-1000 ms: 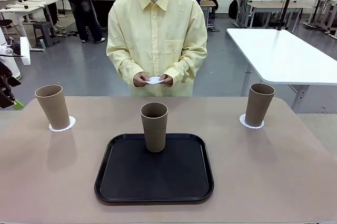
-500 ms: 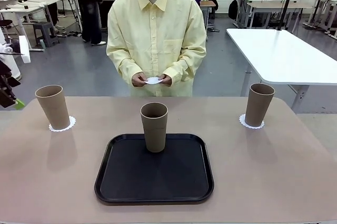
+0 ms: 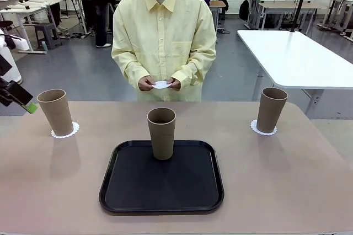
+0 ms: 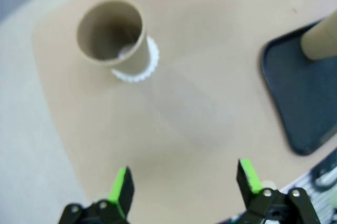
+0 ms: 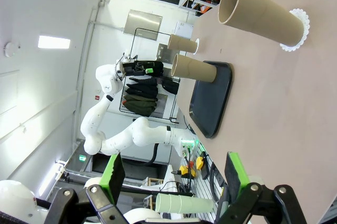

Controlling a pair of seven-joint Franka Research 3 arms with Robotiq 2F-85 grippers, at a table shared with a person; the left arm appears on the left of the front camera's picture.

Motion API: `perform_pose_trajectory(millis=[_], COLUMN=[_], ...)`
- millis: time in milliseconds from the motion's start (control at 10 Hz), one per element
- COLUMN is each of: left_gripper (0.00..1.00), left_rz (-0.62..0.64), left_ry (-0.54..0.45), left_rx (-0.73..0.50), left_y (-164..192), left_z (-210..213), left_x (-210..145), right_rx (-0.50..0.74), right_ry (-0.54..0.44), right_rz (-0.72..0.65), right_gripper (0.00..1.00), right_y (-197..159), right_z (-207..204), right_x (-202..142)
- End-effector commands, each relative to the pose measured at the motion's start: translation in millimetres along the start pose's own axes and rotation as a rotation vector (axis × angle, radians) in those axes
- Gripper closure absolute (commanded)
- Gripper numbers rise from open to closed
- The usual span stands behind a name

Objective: Place coasters on the table and set cups on them.
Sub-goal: Take one Reusable plastic cup from the Flat Tray and place it on a coaster set by the human.

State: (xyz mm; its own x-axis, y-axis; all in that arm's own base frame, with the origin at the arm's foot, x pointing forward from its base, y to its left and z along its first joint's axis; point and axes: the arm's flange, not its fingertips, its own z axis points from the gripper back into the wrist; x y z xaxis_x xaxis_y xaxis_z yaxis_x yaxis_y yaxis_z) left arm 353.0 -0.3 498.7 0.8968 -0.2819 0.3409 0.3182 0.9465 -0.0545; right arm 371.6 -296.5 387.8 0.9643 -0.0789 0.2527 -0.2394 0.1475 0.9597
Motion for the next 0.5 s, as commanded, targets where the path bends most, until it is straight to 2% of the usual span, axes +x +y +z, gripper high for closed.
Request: perform_pose_trajectory(millis=[0,100,200,300,400], left_gripper=[0.00,0.00,0.00,0.00,0.00], left_rz=[0.084,0.000,0.000,0.059,0.011], left_ry=[0.026,0.000,0.000,0.020,-0.032], left_rx=[0.025,0.000,0.000,0.005,-0.339], left_y=[-11,0,0,-3,9], left_z=[-12,0,0,-5,-12], left_x=[-9,0,0,0,-8], right_rx=[-0.008,-0.008,-0.008,-0.008,-0.008], right_ry=[-0.002,-0.002,-0.002,-0.002,-0.002], right_rz=[-0.016,-0.016,-0.016,-0.016,-0.016], right_gripper=[0.00,0.00,0.00,0.00,0.00], right_y=[1,1,1,1,1], right_z=[0,0,0,0,0], right_x=[0,0,0,0,0])
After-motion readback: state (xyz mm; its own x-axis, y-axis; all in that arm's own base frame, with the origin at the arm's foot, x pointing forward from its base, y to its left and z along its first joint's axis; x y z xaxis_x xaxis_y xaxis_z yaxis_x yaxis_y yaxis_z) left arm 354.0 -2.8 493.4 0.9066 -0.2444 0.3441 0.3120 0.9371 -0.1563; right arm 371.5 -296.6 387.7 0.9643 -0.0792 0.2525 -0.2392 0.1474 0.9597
